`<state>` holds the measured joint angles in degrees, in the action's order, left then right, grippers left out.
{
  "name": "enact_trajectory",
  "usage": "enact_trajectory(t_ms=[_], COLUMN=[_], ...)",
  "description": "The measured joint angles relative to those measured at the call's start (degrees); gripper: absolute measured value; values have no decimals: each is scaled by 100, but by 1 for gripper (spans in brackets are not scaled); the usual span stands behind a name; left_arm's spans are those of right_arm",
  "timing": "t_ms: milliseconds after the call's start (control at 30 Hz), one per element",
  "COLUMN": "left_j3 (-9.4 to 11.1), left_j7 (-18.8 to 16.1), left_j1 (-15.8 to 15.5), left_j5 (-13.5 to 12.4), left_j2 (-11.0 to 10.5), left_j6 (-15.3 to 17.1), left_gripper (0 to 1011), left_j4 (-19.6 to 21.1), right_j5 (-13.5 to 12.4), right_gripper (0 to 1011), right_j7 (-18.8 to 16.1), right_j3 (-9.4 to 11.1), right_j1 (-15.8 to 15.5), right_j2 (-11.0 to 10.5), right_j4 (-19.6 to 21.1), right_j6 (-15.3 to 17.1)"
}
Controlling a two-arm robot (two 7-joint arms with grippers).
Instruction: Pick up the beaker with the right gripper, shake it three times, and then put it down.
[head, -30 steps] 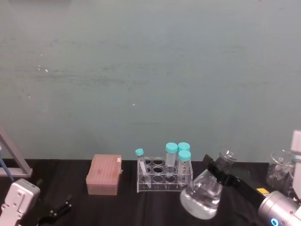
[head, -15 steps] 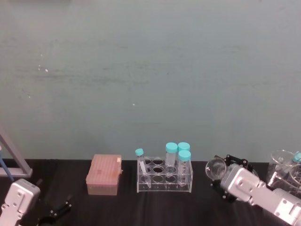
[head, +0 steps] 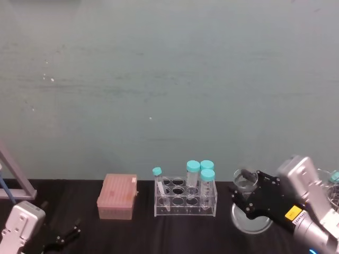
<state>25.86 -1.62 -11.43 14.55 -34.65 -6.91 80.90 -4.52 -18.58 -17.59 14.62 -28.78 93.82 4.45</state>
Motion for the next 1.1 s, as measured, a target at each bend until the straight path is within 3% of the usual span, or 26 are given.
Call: enact_trajectory(t_ms=[167,300,567,1100], left_j3=[0,0,0,0], left_j7=[0,0,0,0], left_j1=[0,0,0,0], left_j5=[0,0,0,0], left_j2=[0,0,0,0], left_j6=[0,0,0,0], left_gripper=[1000,1000,1000,1000], left_j4=[0,0,0,0], right_j5=[-1000,-1298,-1512,-1528], right_gripper=[449,449,449,449], right_j7=[-178,-204,-167,-92], right_j3=[422,493,480,470], right_j1=[-146,-184,-220,-232], right_j2=[497,608,606,599], right_j4=[-151,-217,-236,-222], right_j6=[252,376,486,531])
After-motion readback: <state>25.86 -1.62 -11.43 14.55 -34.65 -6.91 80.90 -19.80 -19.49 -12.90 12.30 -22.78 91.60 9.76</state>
